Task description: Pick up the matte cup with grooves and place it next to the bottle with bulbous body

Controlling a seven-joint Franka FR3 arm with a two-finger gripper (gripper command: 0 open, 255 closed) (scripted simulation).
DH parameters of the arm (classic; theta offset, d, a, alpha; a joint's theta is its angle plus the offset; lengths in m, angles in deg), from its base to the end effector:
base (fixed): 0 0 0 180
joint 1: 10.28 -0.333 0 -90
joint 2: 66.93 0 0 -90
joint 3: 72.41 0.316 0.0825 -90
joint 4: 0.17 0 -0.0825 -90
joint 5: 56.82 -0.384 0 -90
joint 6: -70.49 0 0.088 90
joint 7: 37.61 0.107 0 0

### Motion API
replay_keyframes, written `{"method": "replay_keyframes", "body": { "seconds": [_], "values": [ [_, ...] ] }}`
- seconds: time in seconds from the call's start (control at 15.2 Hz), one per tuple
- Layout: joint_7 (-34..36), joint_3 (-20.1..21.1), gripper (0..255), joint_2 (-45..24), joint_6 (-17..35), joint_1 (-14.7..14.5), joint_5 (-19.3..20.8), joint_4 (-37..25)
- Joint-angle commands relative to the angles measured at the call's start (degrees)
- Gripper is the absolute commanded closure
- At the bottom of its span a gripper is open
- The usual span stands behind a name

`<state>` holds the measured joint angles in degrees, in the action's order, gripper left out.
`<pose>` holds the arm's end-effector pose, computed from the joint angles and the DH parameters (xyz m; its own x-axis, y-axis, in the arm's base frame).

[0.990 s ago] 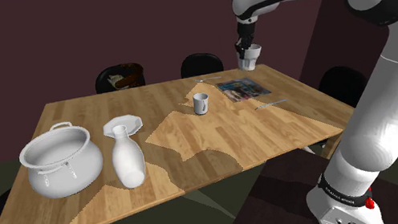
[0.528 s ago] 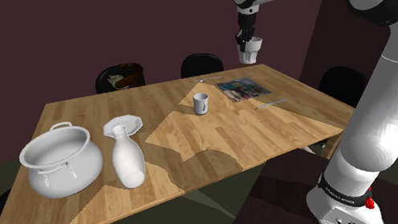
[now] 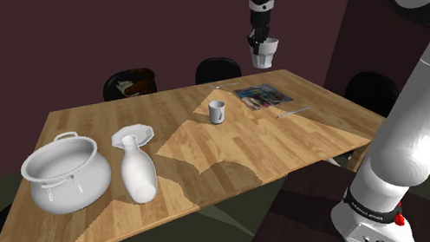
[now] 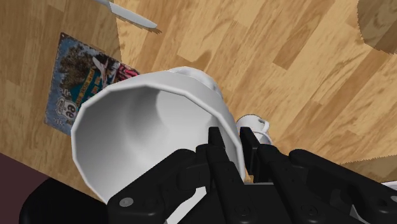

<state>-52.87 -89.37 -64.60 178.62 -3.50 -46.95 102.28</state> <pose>0.5108 -0.2415 0.5721 0.9914 -0.0974 0.0877 -0.1124 -0.9760 0.1866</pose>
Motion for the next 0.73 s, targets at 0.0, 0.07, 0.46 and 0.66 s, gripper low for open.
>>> {"method": "replay_keyframes", "body": {
  "seconds": [0.0,0.07,0.46,0.66],
  "values": [
    [3.0,1.5,255,1.8,-0.6,-1.3,0.9,1.6],
    [4.5,2.2,255,2.5,-0.8,-1.9,1.2,2.3],
    [13.1,7.0,255,5.2,-2.3,-5.6,2.2,5.1],
    [17.2,9.5,255,5.8,-3.2,-7.4,2.3,5.6]
  ]
}}
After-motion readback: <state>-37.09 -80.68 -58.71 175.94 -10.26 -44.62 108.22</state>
